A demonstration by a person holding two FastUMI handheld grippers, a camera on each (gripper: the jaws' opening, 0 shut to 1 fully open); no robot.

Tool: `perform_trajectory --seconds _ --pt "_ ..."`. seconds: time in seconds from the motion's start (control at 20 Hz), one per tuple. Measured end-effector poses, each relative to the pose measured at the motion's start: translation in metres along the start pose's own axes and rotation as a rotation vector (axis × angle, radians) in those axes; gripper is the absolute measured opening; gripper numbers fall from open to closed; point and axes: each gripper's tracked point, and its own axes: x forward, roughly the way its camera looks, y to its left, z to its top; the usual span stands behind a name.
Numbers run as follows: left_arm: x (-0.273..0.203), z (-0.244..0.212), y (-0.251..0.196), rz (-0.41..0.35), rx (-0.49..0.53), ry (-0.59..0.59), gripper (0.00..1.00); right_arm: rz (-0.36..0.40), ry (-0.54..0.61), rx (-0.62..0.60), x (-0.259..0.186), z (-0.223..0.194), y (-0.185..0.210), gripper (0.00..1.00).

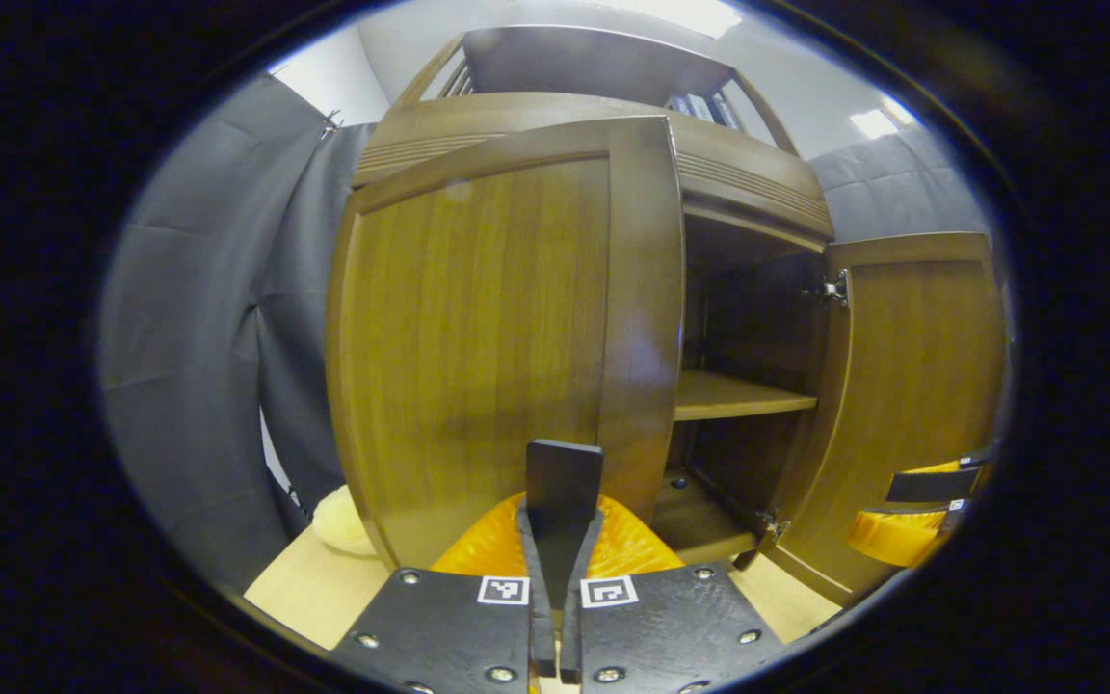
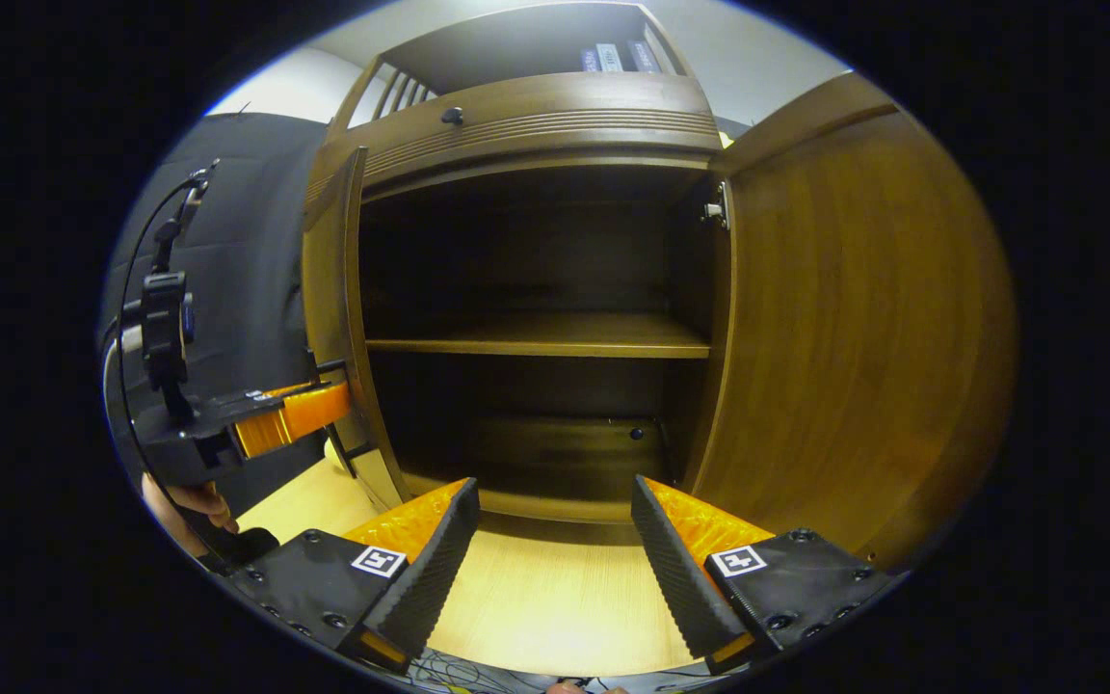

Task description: Open the right door of the double-door shoe cabinet with the right hand, and open the left door with the left hand.

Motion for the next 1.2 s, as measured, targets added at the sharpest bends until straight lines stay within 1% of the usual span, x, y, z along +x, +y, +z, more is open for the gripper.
perform_trajectory --seconds 0.15,0.2,0.35,0.4,0.6,0.65,0.75,0.8,0.85,0.95,1.05,1.1,1.2 --pt "-0.018 0.001 0.012 0.0 -0.009 -0.013 0.05 -0.008 -0.011 0.014 -0.012 -0.003 0.004 0.99" --pt "-0.023 -0.001 0.015 0.003 -0.003 -0.015 0.05 -0.013 -0.019 0.017 -0.016 -0.003 0.005 0.97" --pt "-0.035 0.002 0.024 0.013 -0.006 -0.02 0.05 -0.023 -0.027 0.016 -0.024 -0.006 0.005 0.97" --pt "-0.038 0.002 0.027 0.018 -0.007 -0.021 0.05 -0.024 -0.03 0.021 -0.027 -0.005 0.005 0.99" --pt "-0.06 0.002 0.047 0.038 -0.007 -0.034 0.05 -0.015 -0.044 0.022 -0.036 -0.004 0.009 0.99" --pt "-0.065 0.002 0.051 0.04 -0.01 -0.039 0.05 -0.008 -0.045 0.019 -0.037 -0.005 0.012 0.97" --pt "-0.076 0.002 0.063 0.045 -0.028 -0.044 0.05 0.011 -0.042 0.013 -0.037 -0.006 0.017 0.97" --pt "-0.079 0.001 0.068 0.039 -0.029 -0.047 0.05 0.021 -0.041 0.012 -0.038 -0.007 0.02 0.97" --pt "-0.083 0.002 0.071 0.031 -0.02 -0.051 0.05 0.031 -0.042 0.01 -0.04 -0.008 0.024 0.99" --pt "-0.086 0.004 0.075 0.013 -0.011 -0.052 0.05 0.045 -0.041 0.002 -0.042 -0.008 0.03 0.99" --pt "-0.085 0.005 0.079 -0.012 -0.023 -0.051 0.04 0.054 -0.043 -0.009 -0.041 -0.008 0.03 0.99" --pt "-0.087 0.002 0.08 -0.018 -0.019 -0.047 0.04 0.054 -0.049 -0.013 -0.041 -0.007 0.031 0.97" --pt "-0.091 0.002 0.084 -0.017 -0.001 -0.043 0.04 0.053 -0.058 -0.014 -0.04 -0.004 0.031 0.97"
